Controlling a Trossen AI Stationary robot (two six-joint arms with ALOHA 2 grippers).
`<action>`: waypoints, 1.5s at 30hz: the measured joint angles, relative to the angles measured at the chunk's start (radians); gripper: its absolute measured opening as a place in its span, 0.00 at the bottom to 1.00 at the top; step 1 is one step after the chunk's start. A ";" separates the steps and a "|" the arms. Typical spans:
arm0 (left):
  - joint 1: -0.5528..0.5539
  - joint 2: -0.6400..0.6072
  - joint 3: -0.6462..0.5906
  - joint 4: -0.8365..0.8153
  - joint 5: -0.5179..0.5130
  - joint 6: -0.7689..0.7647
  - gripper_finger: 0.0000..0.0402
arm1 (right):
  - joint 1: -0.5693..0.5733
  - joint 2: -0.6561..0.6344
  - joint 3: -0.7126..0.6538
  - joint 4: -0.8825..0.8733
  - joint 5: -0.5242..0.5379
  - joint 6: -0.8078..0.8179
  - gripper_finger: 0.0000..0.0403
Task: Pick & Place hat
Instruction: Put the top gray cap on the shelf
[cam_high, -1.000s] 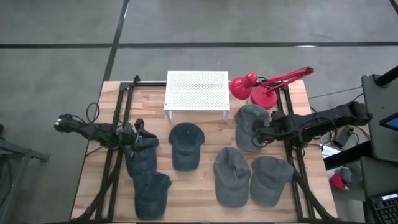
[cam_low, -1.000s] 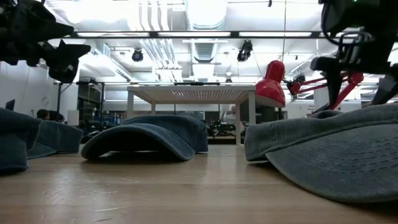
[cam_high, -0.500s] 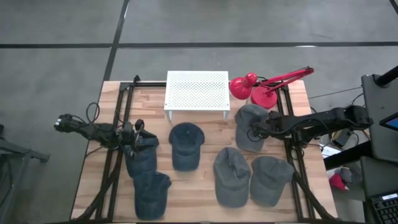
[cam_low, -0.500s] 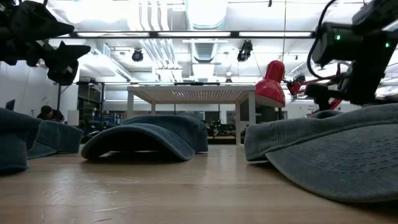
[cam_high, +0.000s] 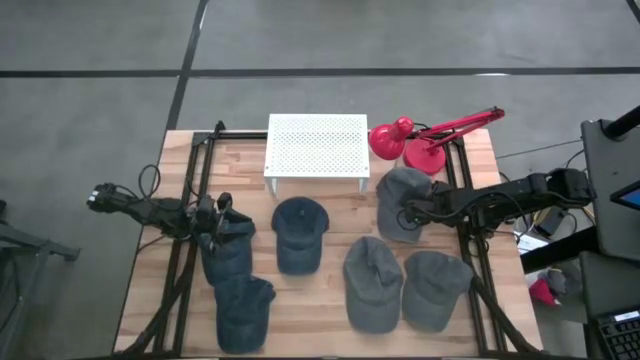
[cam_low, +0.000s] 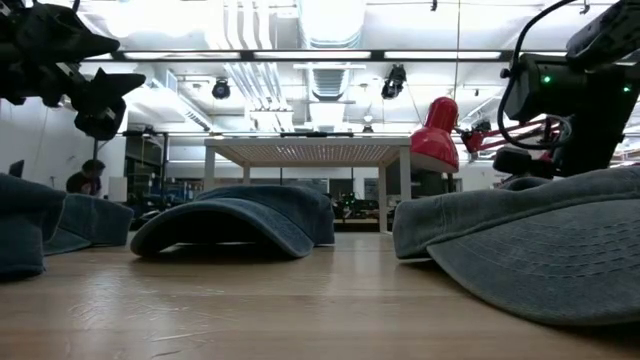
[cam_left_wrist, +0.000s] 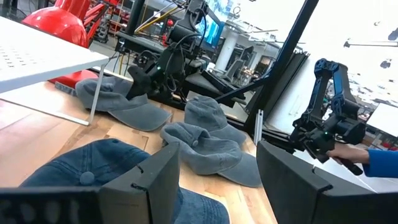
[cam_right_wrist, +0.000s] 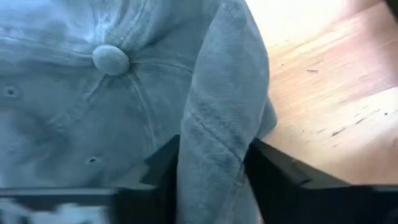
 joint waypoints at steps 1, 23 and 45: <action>0.000 0.000 0.000 0.000 0.000 0.000 0.54 | 0.000 -0.003 0.002 -0.001 0.000 -0.014 0.28; 0.000 0.000 0.002 -0.003 0.000 0.001 0.54 | 0.000 -0.230 0.352 -0.318 -0.063 -0.464 0.02; 0.000 0.000 0.002 -0.003 0.000 0.001 0.54 | 0.000 -0.216 0.746 0.368 -0.160 -0.922 0.02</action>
